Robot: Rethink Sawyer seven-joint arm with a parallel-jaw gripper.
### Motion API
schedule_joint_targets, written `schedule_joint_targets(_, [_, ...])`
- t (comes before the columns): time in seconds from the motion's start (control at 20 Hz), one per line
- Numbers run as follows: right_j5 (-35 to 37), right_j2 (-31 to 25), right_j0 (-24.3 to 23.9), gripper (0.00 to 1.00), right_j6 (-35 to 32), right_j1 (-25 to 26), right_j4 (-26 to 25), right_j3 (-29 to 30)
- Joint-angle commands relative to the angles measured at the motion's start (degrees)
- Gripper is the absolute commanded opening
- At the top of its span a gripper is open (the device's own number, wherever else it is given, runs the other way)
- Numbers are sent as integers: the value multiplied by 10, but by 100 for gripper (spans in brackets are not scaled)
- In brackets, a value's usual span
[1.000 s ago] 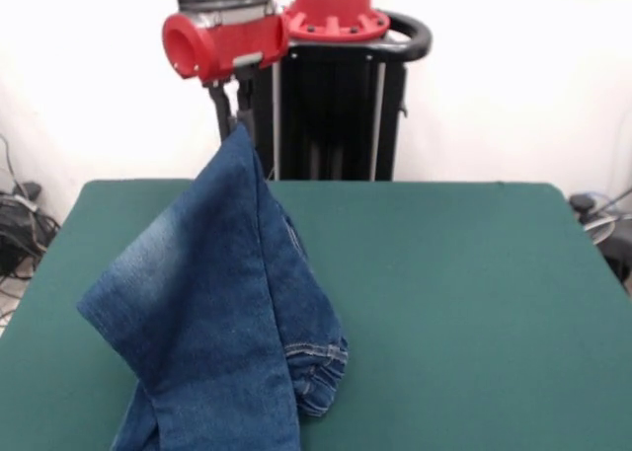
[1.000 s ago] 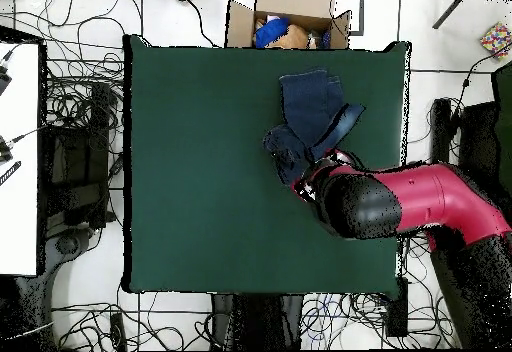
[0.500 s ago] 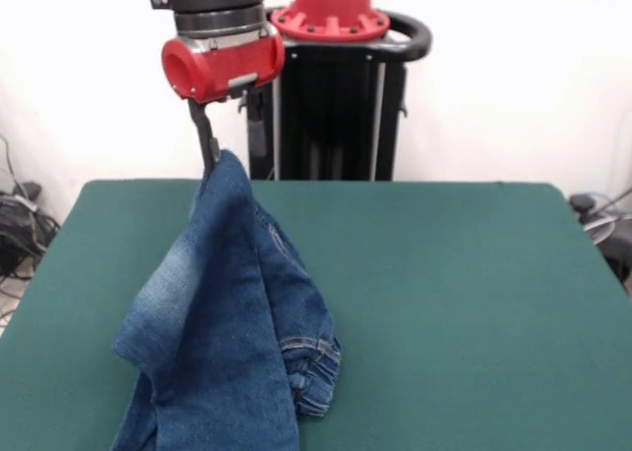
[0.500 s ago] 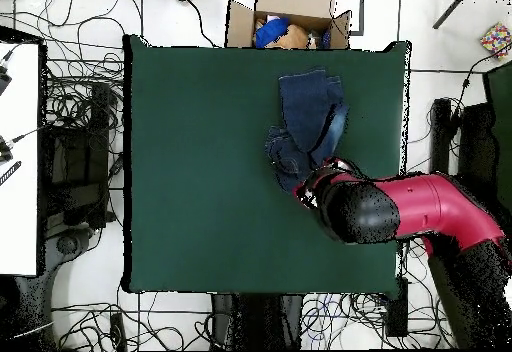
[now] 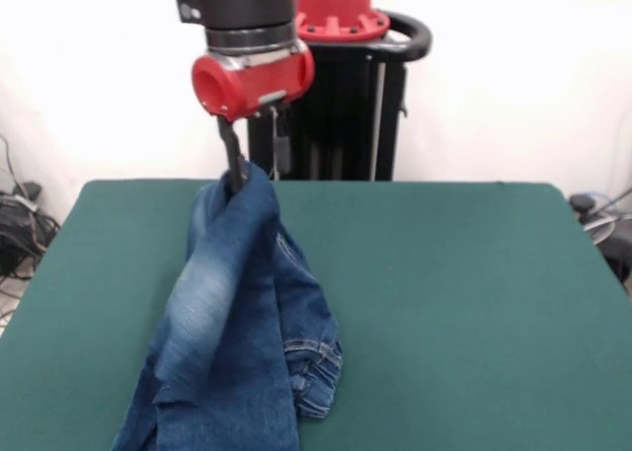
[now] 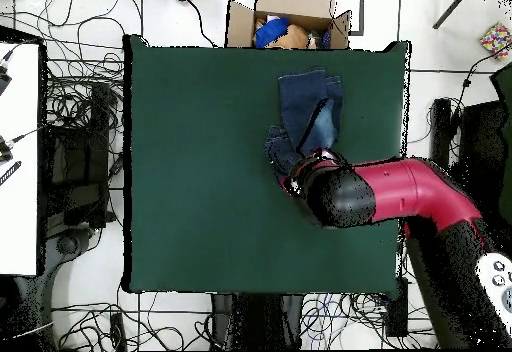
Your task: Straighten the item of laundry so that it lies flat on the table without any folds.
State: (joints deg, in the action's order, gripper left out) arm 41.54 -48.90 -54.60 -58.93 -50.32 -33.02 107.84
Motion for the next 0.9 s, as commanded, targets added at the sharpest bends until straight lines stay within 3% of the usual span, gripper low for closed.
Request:
schedule_joint_targets(0.05, [103,61,90,100,-94,50,40,-134])
schedule_joint_targets(0.35, [123,88,153,100,-105,114,48,-237])
schedule_joint_targets(0.9, [145,115,199,100,-111,126,70,-291])
